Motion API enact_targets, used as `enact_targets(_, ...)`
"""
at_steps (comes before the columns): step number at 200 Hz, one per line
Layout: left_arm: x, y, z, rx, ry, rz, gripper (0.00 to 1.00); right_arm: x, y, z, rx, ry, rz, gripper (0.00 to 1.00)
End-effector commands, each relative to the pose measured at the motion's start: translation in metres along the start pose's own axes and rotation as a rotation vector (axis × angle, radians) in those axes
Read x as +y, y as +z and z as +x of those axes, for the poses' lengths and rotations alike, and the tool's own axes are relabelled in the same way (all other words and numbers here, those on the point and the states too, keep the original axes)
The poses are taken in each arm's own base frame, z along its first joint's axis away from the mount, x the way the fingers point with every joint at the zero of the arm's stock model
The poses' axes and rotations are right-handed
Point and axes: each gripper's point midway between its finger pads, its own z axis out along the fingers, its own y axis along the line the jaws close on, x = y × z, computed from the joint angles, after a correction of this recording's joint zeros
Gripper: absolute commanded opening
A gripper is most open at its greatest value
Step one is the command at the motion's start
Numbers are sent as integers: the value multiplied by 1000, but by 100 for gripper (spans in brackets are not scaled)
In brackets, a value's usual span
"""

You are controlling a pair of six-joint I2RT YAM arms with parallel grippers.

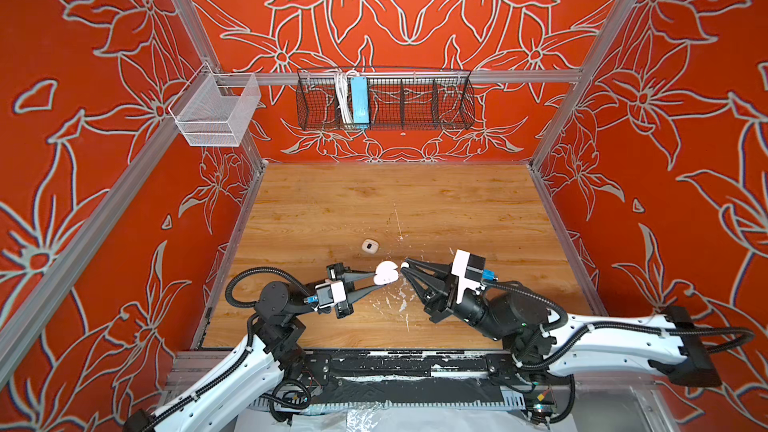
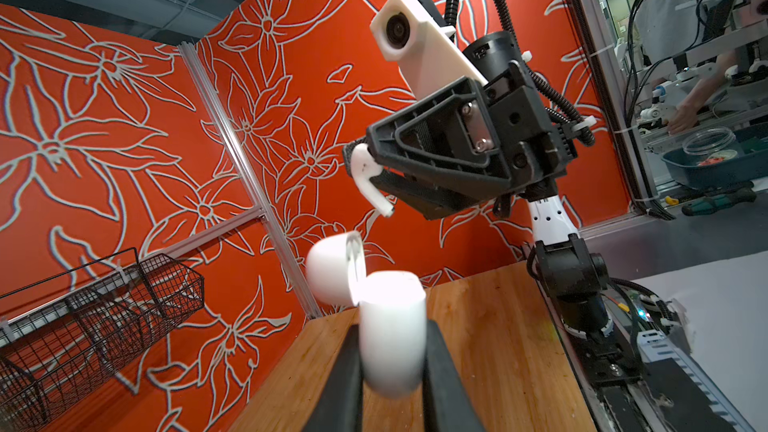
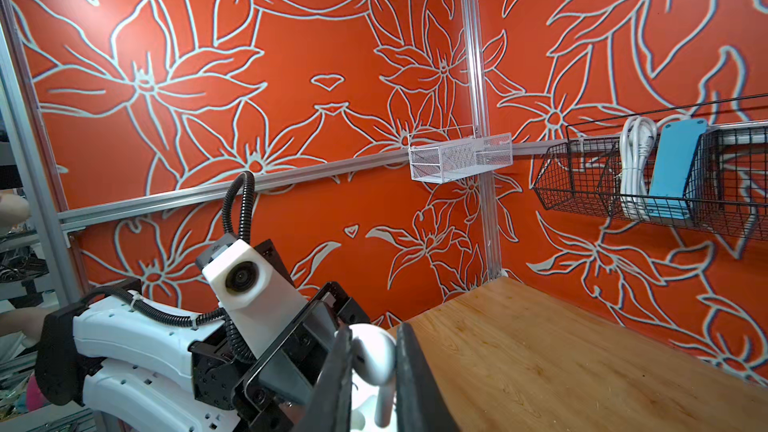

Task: Insert the wireless bluetooth earbuds into the charging case
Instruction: 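Carry the earbud to the open case in the left gripper and insert it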

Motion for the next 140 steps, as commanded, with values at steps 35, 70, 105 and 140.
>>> enact_targets(35, 11, -1, -1, -2, -13, -77, 0, 5, 14, -5, -36, 2, 4, 17)
enact_targets(70, 15, -2, -1, -2, -44, -109, 0, 4, 23, -6, -43, -16, 23, 17)
enact_targets(105, 15, -2, -2, 0, -57, -110, 0, 4, 30, -7, -46, -38, 38, 17)
enact_targets(140, 14, -3, 1, 3, -69, -112, 0, 2, 35, -5, -44, -54, 61, 17)
